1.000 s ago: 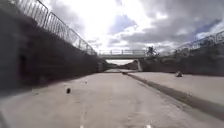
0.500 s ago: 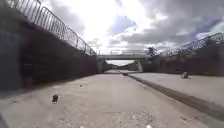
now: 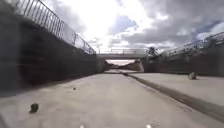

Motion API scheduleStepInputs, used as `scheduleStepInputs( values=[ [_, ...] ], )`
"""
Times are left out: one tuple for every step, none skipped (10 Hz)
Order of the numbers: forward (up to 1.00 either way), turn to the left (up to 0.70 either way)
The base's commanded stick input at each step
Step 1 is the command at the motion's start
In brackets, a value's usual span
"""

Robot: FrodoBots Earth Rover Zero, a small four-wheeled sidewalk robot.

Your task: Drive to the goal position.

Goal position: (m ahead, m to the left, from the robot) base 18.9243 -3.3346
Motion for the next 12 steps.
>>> scheduleStepInputs(
  values=[
    [1.00,0.00],
    [1.00,0.00],
    [1.00,0.00],
    [1.00,0.00],
    [1.00,0.00],
    [1.00,0.00],
    [1.00,0.00],
    [1.00,0.00],
    [1.00,0.00],
    [1.00,0.00],
    [1.00,0.00],
    [1.00,0.00]
  ],
)
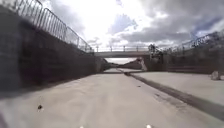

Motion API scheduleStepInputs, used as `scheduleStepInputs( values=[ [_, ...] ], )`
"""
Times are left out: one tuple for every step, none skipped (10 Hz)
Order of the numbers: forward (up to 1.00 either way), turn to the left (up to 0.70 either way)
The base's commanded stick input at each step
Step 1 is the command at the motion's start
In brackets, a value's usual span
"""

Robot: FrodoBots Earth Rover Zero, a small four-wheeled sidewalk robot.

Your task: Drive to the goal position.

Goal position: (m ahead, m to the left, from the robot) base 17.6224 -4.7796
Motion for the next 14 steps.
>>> scheduleStepInputs(
  values=[
    [1.00,0.00],
    [1.00,0.00],
    [1.00,0.00],
    [1.00,0.00],
    [1.00,0.00],
    [1.00,0.00],
    [1.00,0.00],
    [1.00,0.00],
    [1.00,0.00],
    [1.00,0.00],
    [1.00,0.00],
    [1.00,0.00],
    [1.00,0.00],
    [1.00,0.00]
  ],
)
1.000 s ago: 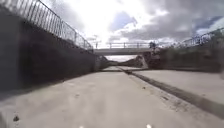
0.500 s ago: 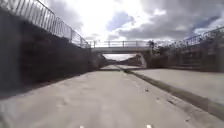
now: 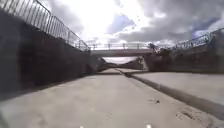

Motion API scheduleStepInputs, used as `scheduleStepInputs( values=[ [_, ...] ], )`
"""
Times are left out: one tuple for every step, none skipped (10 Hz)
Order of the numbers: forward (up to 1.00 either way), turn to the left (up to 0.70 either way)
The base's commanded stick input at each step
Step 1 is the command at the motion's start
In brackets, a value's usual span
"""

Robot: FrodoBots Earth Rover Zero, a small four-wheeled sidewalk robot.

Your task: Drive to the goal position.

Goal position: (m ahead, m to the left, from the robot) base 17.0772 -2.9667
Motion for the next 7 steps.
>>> scheduleStepInputs(
  values=[
    [1.00,0.00],
    [1.00,0.00],
    [1.00,0.00],
    [1.00,0.00],
    [1.00,0.00],
    [1.00,0.00],
    [1.00,0.00]
  ],
)
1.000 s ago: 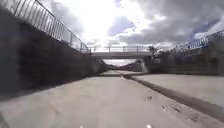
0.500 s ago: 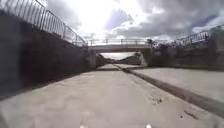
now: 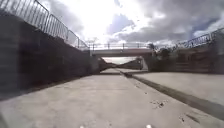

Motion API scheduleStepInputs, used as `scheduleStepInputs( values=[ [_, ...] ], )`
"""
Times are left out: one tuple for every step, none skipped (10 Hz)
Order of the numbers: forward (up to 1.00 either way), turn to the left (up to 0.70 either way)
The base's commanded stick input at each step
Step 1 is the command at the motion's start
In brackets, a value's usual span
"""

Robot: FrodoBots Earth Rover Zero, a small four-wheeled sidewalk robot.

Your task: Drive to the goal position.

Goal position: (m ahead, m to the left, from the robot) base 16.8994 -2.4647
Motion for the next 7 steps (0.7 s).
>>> scheduleStepInputs(
  values=[
    [1.00,0.00],
    [1.00,0.00],
    [1.00,0.00],
    [1.00,0.00],
    [1.00,0.00],
    [1.00,0.00],
    [1.00,0.00]
  ],
)
